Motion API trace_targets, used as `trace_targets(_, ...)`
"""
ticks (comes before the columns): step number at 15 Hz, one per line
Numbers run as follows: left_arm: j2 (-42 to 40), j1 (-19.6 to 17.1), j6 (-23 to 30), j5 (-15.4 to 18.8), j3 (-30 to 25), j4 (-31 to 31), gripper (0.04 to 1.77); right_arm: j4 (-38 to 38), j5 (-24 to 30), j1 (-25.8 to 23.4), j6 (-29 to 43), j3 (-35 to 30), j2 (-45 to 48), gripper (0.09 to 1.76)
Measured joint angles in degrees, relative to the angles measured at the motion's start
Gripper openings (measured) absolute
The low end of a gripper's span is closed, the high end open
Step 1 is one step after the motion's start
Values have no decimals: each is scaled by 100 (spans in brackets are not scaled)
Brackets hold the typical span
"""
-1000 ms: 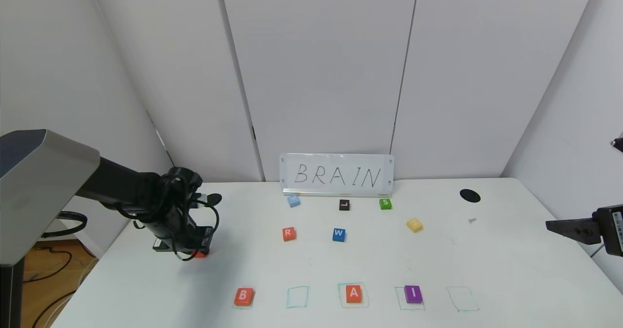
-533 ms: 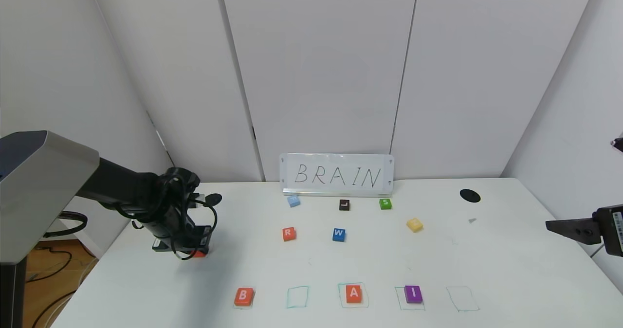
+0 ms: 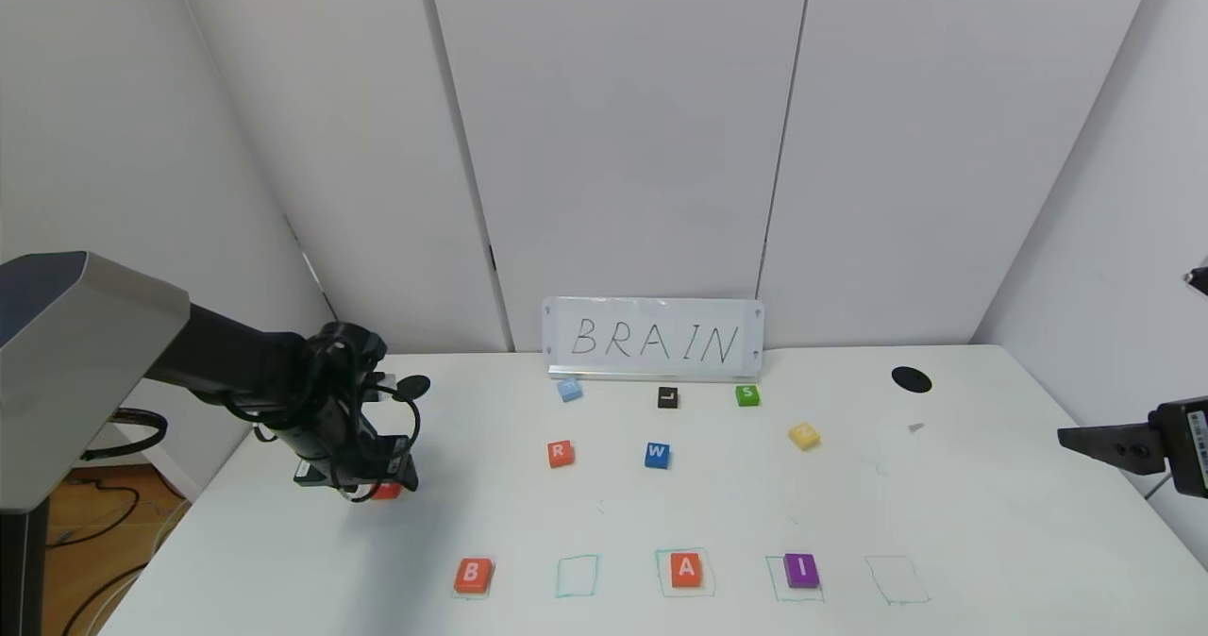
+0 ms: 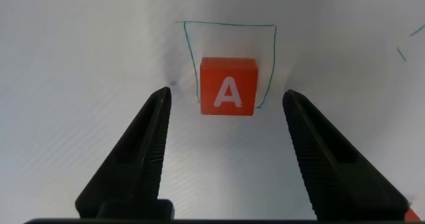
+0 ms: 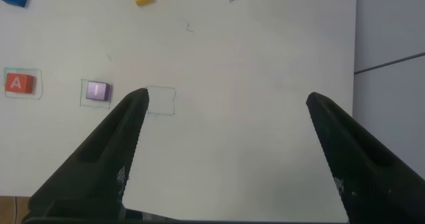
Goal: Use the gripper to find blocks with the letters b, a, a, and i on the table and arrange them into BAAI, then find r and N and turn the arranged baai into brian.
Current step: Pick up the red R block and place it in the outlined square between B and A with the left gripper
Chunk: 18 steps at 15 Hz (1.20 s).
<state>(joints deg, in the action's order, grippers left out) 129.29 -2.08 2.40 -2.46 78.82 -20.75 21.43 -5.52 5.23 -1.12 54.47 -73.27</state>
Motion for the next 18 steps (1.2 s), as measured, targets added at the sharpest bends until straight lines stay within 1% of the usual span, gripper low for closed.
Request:
trace_targets(2, -105, 20, 38, -5, 2, -49, 134, 2, 6, 6, -2, -4, 4, 171)
trace_targets(4, -252, 79, 79, -5, -2, -84, 142, 2, 9, 11, -2, -9, 11, 171)
trace_targets(5, -357, 145, 184, -7, -16, -90, 146, 5, 6, 15, 0, -9, 15, 171)
trace_targets(7, -558, 356, 542, -62, -16, -137, 151, 2, 17, 26, 1, -9, 34, 171)
trace_targets(9, -700, 624, 963, -101, 74, -405, 156, 2, 20, 28, 0, -9, 59, 171)
trace_targets(12, -772, 1048, 1779, -104, 594, -1152, 161, 0, 28, 28, 1, -9, 83, 171)
trace_targets(14, -727, 1348, 2225, -90, 1108, -1662, 163, 2, 28, 28, 0, -6, 98, 171)
trace_targets(16, -623, 1627, 2611, -87, 1569, -1935, 165, 0, 27, 28, 0, -4, 113, 171)
trace_targets(18, -455, 1890, 2948, -99, 1960, -2075, 167, 2, 27, 48, 0, -4, 130, 171)
